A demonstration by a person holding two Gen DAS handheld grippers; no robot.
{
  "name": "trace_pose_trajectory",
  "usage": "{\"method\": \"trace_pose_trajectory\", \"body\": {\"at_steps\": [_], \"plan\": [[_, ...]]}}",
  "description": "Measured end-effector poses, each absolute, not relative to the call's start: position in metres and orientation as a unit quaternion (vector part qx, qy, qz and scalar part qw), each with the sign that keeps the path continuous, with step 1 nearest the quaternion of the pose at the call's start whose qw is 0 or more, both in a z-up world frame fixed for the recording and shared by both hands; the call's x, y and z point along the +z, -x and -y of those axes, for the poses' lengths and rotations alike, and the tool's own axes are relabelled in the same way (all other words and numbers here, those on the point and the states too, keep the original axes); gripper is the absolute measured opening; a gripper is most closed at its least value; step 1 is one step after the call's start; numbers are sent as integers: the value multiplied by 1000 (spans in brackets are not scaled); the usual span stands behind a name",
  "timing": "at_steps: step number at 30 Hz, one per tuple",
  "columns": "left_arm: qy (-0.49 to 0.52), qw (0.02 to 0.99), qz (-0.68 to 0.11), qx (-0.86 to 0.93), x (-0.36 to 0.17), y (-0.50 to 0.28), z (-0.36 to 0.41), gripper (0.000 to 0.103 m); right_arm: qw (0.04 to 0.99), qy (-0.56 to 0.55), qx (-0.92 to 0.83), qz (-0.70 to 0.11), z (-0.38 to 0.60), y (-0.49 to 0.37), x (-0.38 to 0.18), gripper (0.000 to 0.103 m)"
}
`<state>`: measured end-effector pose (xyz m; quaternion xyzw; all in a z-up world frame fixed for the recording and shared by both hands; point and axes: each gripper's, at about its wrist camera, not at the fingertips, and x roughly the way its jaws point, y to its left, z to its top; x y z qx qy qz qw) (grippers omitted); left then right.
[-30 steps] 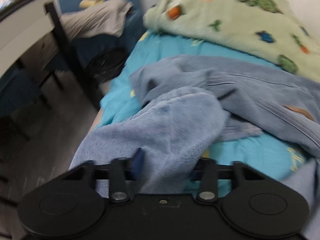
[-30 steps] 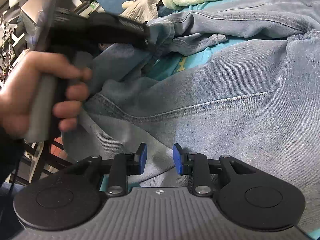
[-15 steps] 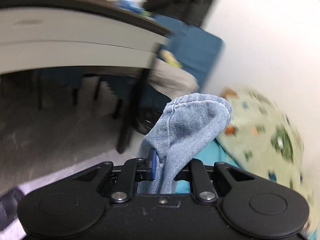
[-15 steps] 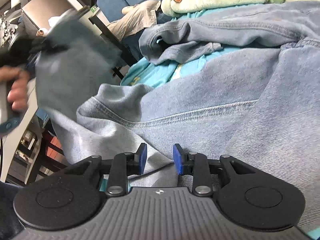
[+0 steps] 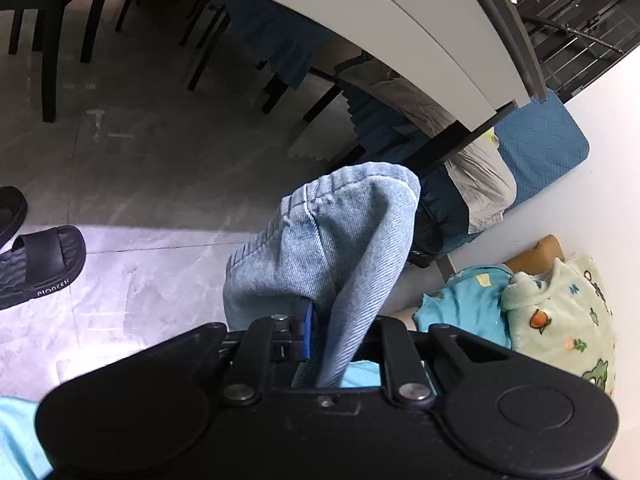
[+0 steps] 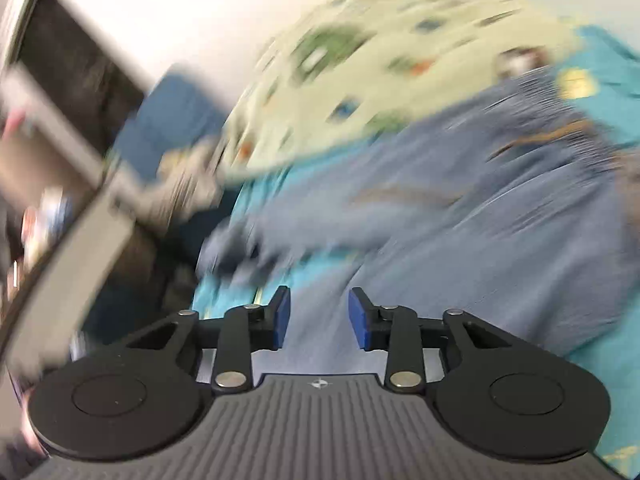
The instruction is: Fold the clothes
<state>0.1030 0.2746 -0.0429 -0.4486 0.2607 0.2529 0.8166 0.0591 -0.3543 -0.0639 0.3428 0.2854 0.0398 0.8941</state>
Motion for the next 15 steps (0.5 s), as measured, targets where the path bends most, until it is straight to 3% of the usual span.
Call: {"method": "trace_pose_trajectory", "body": {"at_steps": [5,8,11,12,15], "plan": [[471,799,-272,256,-60,-100,-291,13,859,-418,-106,-277,439,-40,-68,40],[466,798,-279,262,-66,-105,-297,13,820,-455,-184,-296,470,-34,-90,48],[458,797,-285,271,-73,-109,-302,13,773,-503,-224,-314,488,-35,-117,77],[461,794,-287,274,-76,-109,-304,13,762,-518,-223,-319,493,-37,-125,81],[480,781,-282,282,-83,-106,-313,13,742,-537,-224,-333,500,-52,-147,80]]}}
